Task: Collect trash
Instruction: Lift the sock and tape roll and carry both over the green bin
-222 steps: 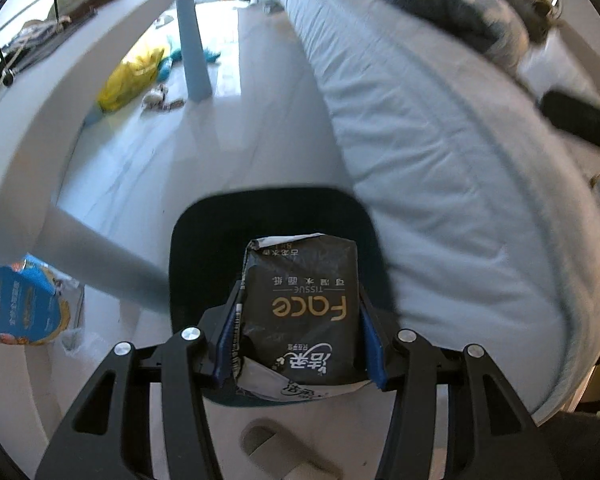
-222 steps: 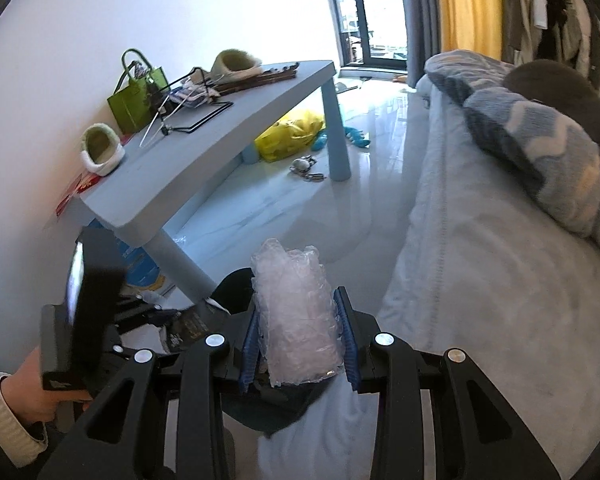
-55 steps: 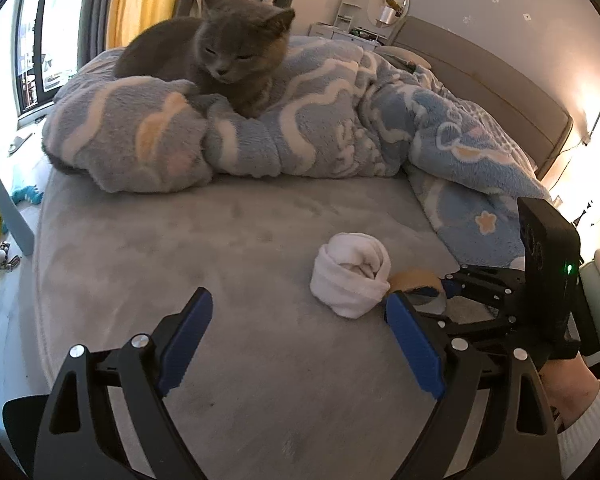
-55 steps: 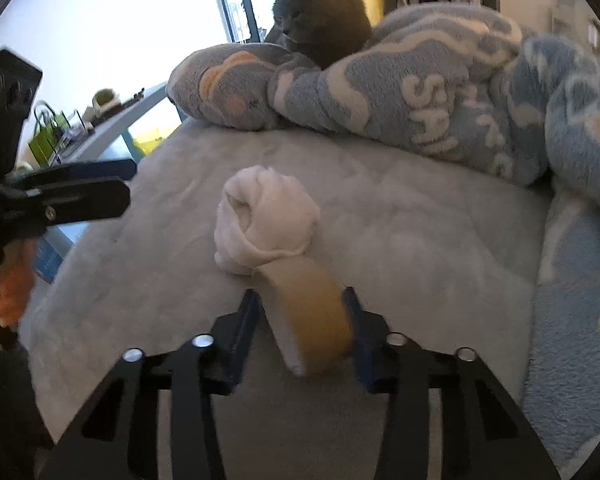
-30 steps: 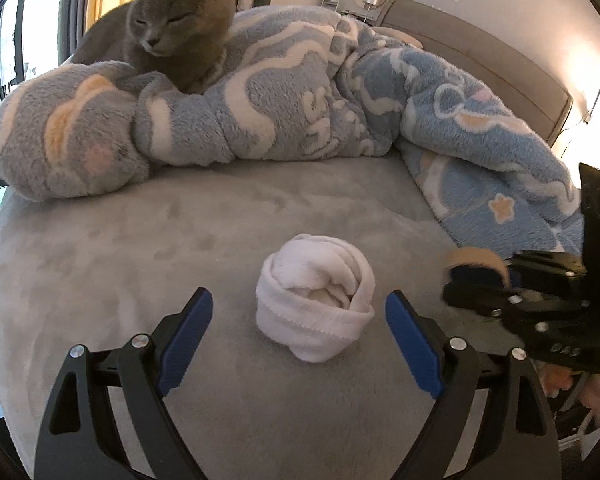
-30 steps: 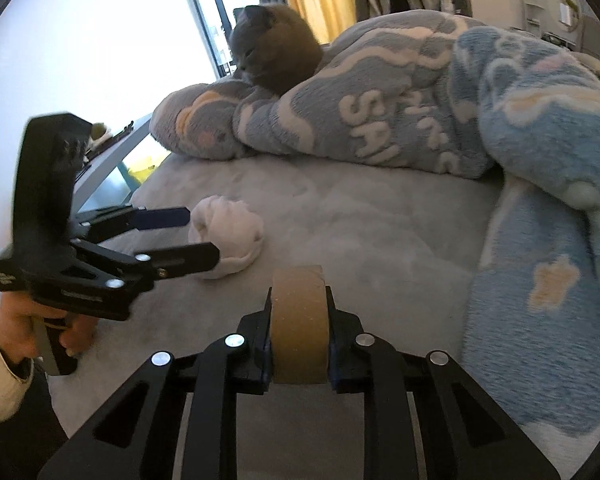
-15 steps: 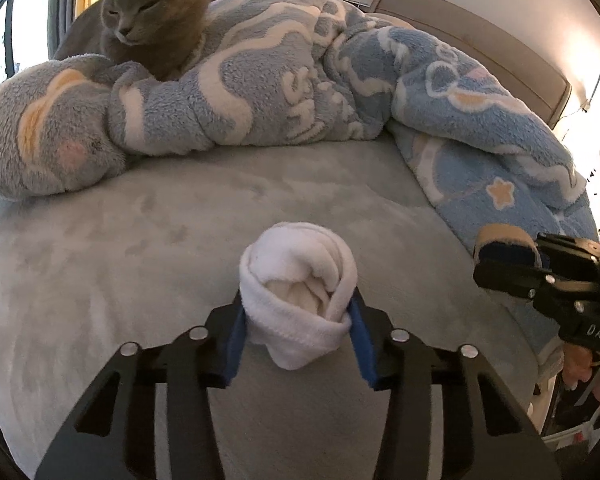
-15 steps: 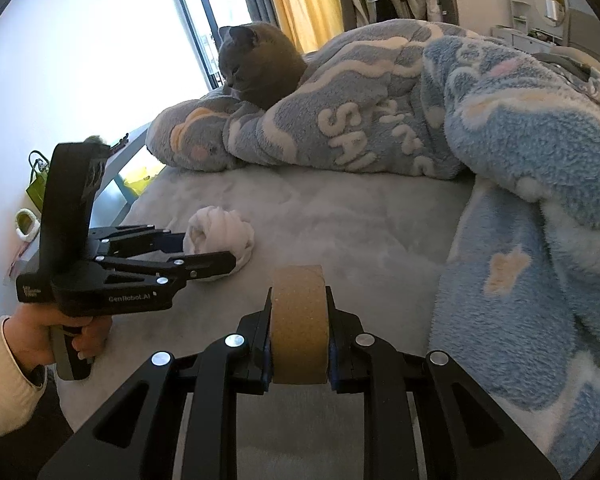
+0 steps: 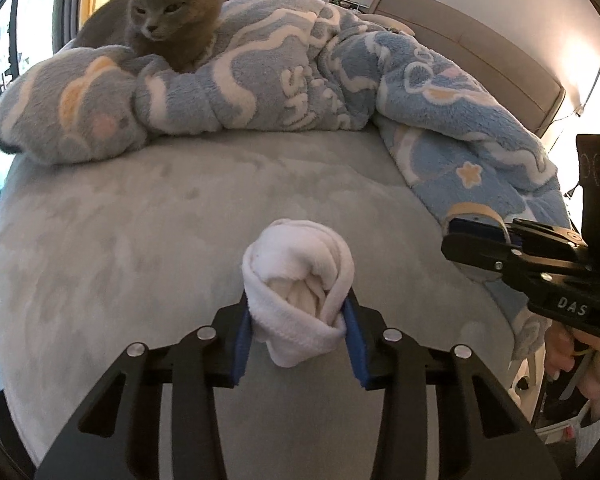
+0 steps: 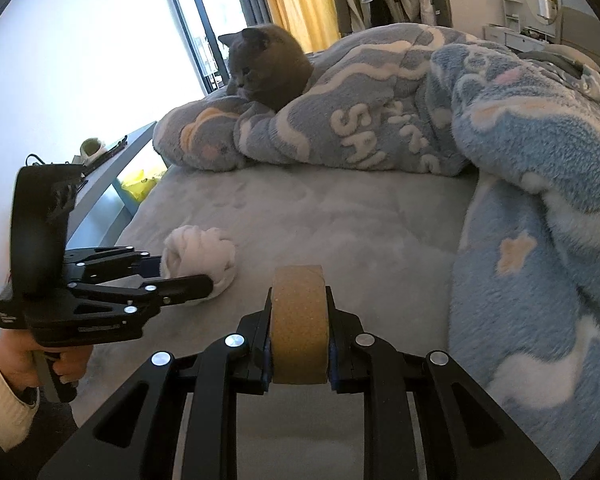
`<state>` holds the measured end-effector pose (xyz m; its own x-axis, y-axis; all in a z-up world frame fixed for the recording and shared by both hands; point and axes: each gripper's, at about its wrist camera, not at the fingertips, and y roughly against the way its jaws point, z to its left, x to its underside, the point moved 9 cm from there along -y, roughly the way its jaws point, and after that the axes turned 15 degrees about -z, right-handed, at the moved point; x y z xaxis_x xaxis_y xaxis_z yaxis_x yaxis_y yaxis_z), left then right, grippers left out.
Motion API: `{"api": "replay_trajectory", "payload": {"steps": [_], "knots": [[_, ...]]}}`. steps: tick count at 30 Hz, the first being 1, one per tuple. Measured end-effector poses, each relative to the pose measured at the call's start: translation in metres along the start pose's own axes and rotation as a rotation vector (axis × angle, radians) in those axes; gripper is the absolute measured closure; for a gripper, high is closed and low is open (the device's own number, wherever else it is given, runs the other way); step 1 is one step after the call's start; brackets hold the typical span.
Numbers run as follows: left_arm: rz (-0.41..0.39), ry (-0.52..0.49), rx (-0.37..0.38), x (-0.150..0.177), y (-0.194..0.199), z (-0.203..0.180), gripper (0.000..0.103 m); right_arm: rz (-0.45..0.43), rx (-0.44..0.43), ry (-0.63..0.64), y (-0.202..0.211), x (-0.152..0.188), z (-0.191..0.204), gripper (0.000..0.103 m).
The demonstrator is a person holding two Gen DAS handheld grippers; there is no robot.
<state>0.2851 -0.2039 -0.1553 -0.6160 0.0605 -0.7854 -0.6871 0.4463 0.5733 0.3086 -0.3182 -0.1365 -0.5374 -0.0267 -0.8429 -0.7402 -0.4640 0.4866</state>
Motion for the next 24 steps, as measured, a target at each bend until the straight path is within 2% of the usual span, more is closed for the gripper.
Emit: {"api": "replay_trajectory", "payload": {"steps": [13, 24], "knots": [[-0.033, 0.021, -0.046, 0.018, 0.069, 0.023, 0.060, -0.004, -0.040, 0.025, 0.013, 0.011, 0.059, 0.083], [-0.056, 0.040, -0.120, 0.036, 0.127, 0.061, 0.060, -0.023, -0.093, 0.033, 0.018, 0.013, 0.115, 0.083]]}}
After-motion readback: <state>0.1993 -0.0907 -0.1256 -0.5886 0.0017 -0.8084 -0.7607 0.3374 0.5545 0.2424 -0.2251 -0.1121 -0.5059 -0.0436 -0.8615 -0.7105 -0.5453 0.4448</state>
